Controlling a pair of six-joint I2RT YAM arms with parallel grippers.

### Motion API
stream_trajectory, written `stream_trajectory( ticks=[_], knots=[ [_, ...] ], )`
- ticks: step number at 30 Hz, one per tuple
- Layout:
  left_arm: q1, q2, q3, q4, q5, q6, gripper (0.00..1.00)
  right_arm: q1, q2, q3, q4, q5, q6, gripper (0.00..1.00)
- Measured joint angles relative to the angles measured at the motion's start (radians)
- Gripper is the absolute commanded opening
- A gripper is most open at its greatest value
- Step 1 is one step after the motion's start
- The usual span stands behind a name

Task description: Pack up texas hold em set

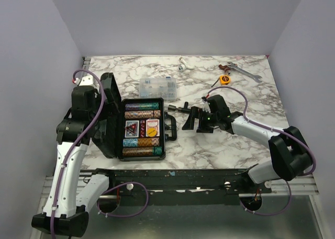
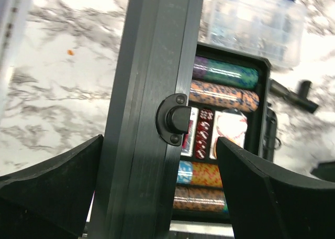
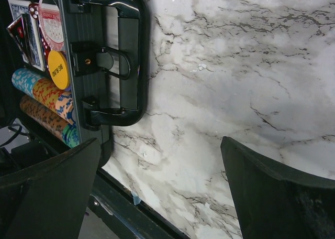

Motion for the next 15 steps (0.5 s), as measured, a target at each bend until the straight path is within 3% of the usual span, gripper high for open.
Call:
stream_trajectory(
  ticks=[7, 15],
  knots=[
    [-0.005, 0.019, 0.0, 0.014, 0.202, -0.002, 0.93, 0.0, 0.007, 0.0, 0.0, 0.0, 0.0, 1.0],
    [-0.006, 0.015, 0.0, 0.064, 0.447, -0.029, 0.94, 0.007, 0.012, 0.0, 0.001, 0.0, 0.001, 1.0]
  ],
)
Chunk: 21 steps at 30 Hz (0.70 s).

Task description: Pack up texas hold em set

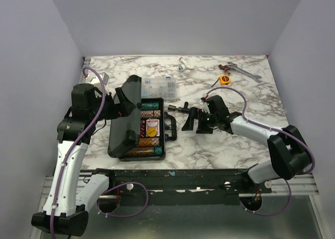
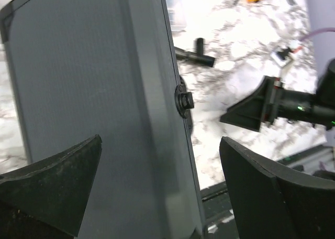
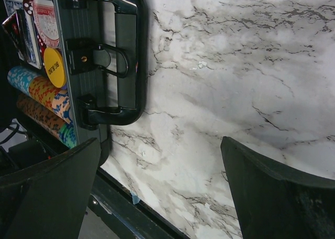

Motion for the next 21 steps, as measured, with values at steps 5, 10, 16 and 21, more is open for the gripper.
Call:
stream_trajectory(
  ticks=[5, 10, 16, 21],
  knots=[
    [0.0, -0.004, -0.018, 0.056, 0.132, -0.019, 0.94, 0.001, 0.002, 0.0, 0.0, 0.0, 0.0, 1.0],
    [-0.002, -0.005, -0.047, 0.113, 0.228, -0.04, 0.9, 0.006, 0.021, 0.003, -0.003, 0.016, -0.001, 1.0],
    [-0.007, 0.08, -0.09, 0.172, 0.276, -0.041, 0.76, 0.01, 0.086, 0.042, 0.008, 0.016, -0.006, 0.94],
    [-0.074, 0.261, -0.138, 0.237, 0.294, -0.04, 0.66, 0.011, 0.142, 0.064, 0.118, -0.054, 0.029, 0.73]
  ],
)
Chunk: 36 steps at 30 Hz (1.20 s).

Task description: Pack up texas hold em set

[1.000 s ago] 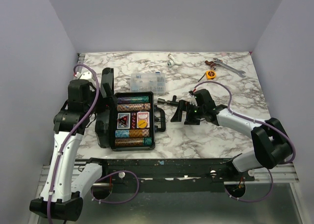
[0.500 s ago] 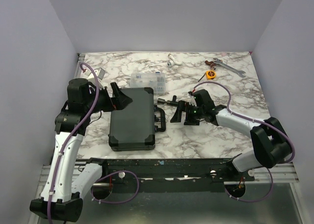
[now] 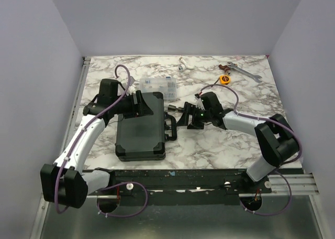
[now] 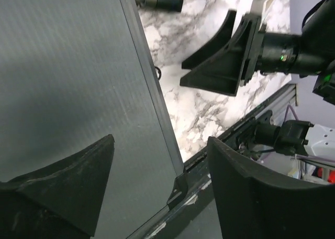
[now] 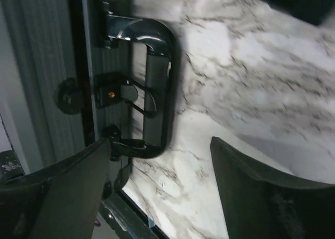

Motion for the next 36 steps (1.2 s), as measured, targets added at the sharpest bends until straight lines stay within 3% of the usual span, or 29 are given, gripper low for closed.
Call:
stream_trajectory(
  ticks=[12, 21, 36],
  knots=[
    [-0.131, 0.169, -0.05, 0.107, -0.024, -0.014, 0.53, 0.0, 0.2, 0.065, 0.198, -0.111, 0.097, 0.29],
    [-0.135, 0.194, -0.102, 0.152, -0.046, -0.012, 0.45, 0.0, 0.22, 0.065, 0.246, -0.159, 0.117, 0.29],
    [-0.135, 0.22, -0.109, 0.197, -0.049, -0.008, 0.44, 0.003, 0.233, 0.07, 0.406, -0.311, 0.255, 0.29]
  ],
)
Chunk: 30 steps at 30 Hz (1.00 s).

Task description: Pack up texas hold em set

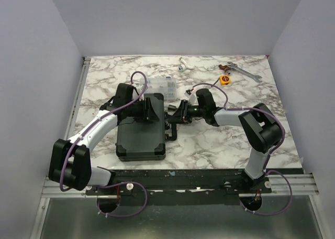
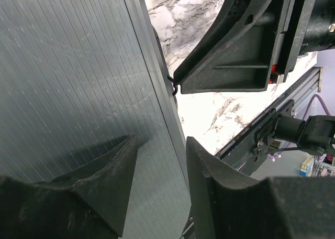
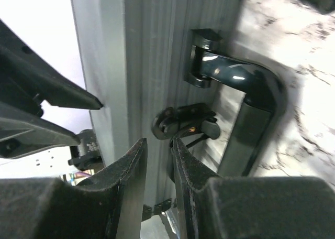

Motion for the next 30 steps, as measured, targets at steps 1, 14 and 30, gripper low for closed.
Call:
stream_trajectory(
  ticks=[1, 14, 30],
  knots=[
    [0.0, 0.002, 0.0, 0.005, 0.0, 0.0, 0.44, 0.002, 0.001, 0.003, 0.008, -0.006, 0.009, 0.29],
    [0.0, 0.008, 0.005, 0.007, 0.002, 0.015, 0.44, 0.039, 0.046, 0.035, 0.123, -0.058, 0.108, 0.25],
    [0.0, 0.007, 0.005, 0.007, 0.007, 0.022, 0.44, -0.027, -0.032, 0.016, -0.216, 0.146, -0.072, 0.52]
  ],
)
